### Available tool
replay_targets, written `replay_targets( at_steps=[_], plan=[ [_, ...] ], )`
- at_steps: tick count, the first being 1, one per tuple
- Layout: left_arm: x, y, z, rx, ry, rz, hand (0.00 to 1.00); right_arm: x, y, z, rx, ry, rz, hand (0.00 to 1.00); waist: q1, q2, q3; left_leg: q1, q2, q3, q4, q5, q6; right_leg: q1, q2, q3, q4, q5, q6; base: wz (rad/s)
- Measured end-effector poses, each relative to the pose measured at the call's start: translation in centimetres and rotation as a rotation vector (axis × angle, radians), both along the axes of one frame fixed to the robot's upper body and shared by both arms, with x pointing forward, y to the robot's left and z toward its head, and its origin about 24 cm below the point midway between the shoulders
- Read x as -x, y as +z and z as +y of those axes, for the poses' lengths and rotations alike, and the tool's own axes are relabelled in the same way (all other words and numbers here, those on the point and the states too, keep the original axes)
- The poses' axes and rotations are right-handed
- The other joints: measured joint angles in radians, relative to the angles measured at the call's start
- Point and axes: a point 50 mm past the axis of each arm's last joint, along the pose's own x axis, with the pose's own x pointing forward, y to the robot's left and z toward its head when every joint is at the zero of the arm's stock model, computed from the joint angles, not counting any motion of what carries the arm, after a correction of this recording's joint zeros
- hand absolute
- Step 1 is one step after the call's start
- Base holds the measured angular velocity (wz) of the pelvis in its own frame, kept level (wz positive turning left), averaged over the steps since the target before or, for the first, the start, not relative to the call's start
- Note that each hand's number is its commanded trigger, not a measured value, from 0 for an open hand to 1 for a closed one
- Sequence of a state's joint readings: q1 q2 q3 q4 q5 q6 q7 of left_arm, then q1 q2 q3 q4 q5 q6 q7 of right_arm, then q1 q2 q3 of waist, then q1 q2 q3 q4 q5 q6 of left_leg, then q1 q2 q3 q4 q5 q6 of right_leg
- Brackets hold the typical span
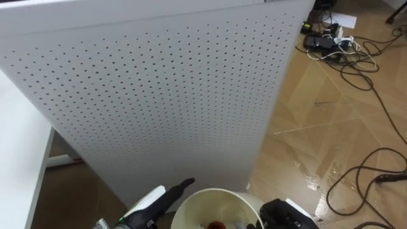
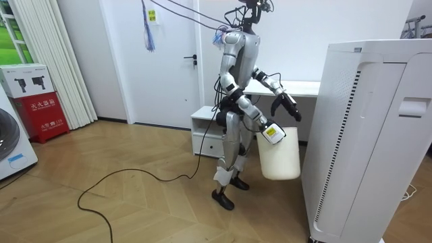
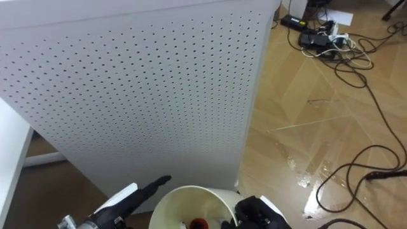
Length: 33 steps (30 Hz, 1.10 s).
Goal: Pick garbage
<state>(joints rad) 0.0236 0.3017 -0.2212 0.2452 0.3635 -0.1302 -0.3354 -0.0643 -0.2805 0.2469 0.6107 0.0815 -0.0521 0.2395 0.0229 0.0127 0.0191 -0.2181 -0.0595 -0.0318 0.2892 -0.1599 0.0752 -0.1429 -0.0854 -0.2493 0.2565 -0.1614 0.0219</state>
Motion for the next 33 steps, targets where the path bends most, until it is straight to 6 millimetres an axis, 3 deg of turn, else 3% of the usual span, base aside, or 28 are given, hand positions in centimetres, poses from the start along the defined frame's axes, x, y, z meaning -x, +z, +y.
replay_targets(
  at_steps=[3,5,10,16,24,29,33],
  plan=[
    [0.5,-0.4,0.5,0.002,0.029,0.016,0.00,1.0,-0.7,-0.5,0.006,-0.020,0.034,1.00,-0.007,-0.002,-0.0028,0.025,0.000,0.002,-0.008,0.000,0.000,0.027,0.001,-0.001,-0.010,0.000,0.000,-0.01],
    [1.5,-1.2,0.9,0.005,0.057,0.046,0.00,2.3,-1.4,-0.8,0.006,-0.038,0.071,1.00,-0.006,-0.006,-0.0102,0.054,0.001,0.011,-0.022,0.000,0.000,0.051,0.001,0.001,-0.019,0.000,0.000,-0.04],
    [3.8,-3.5,1.7,0.023,0.149,0.142,0.00,5.3,-3.1,-1.6,0.012,-0.081,0.163,1.00,-0.018,-0.023,-0.0184,0.095,0.001,0.017,-0.038,0.000,0.000,0.094,0.003,0.002,-0.035,0.000,0.001,0.00],
    [7.1,-7.3,3.5,0.061,0.370,0.295,0.00,9.5,-5.5,-2.9,0.052,-0.171,0.311,1.00,-0.014,-0.031,-0.0181,0.178,0.005,0.033,-0.087,0.001,-0.001,0.164,0.007,0.006,-0.063,-0.001,0.001,-0.05],
    [12.6,-11.4,5.1,0.119,0.681,0.494,0.00,13.1,-7.3,-3.6,-0.024,-0.424,0.413,1.00,-0.014,-0.037,-0.0210,0.225,0.013,0.055,-0.121,0.002,-0.007,0.196,0.018,0.031,-0.086,-0.002,0.001,-0.07],
    [16.3,-13.1,6.1,0.146,0.910,0.619,0.00,15.1,-8.2,-4.0,-0.063,-0.558,0.486,1.00,-0.019,-0.043,-0.0237,0.235,0.013,0.064,-0.122,0.002,-0.007,0.204,0.019,0.050,-0.088,-0.002,0.001,-0.08],
    [17.9,-13.6,6.8,0.189,1.062,0.659,0.00,16.4,-8.7,-4.2,-0.095,-0.648,0.530,1.00,-0.017,-0.045,-0.0187,0.248,0.014,0.074,-0.129,-0.001,-0.007,0.213,0.020,0.055,-0.090,-0.002,0.001,-0.04]
  ],
)
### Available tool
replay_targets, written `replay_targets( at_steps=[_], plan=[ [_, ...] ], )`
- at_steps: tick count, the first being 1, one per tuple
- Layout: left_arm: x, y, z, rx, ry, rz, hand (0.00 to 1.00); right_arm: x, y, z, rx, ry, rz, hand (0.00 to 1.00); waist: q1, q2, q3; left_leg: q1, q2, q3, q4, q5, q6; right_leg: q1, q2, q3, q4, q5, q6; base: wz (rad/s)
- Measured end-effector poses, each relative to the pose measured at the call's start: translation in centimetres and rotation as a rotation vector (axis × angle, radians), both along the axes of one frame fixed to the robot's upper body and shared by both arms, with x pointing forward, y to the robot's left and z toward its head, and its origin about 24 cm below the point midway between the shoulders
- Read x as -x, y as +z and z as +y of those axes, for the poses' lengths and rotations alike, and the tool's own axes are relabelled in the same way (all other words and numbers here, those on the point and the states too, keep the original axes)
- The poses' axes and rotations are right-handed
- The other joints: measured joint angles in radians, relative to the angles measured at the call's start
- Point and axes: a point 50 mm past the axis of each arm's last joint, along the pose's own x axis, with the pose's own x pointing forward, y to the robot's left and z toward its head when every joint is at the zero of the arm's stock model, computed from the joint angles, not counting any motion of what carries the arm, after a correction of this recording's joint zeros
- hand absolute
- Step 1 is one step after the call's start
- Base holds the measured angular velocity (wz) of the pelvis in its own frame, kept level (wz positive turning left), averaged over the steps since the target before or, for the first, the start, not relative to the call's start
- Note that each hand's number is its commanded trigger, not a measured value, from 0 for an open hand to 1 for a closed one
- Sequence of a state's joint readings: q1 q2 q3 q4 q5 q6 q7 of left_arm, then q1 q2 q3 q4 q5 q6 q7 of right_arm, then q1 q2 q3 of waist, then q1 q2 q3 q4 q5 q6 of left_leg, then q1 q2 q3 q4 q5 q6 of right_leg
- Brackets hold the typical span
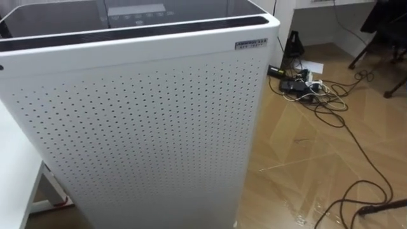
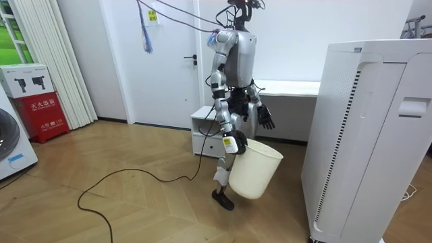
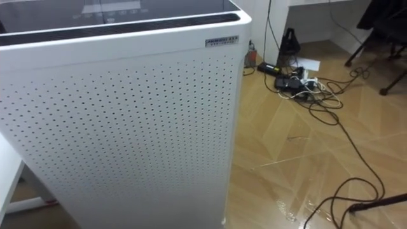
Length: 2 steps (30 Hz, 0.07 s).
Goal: Pick garbage
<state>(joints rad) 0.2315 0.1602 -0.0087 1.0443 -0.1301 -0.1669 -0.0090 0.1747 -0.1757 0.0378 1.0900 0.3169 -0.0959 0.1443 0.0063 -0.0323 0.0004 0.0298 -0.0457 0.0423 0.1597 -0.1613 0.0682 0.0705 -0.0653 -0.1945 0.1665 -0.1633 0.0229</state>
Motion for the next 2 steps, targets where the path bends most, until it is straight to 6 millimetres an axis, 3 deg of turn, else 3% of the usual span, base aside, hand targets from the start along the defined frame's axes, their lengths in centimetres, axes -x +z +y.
replay_targets(
  at_steps=[2],
  plan=[
    [0.63,-0.20,0.11,0.009,0.052,0.020,0.00,0.45,-0.23,0.15,-0.007,-0.036,0.017,1.00,0.000,0.001,0.0007,0.001,0.002,0.001,-0.005,-0.008,0.000,0.000,0.002,0.001,0.000,0.000,0.000,-0.07]
  ],
)
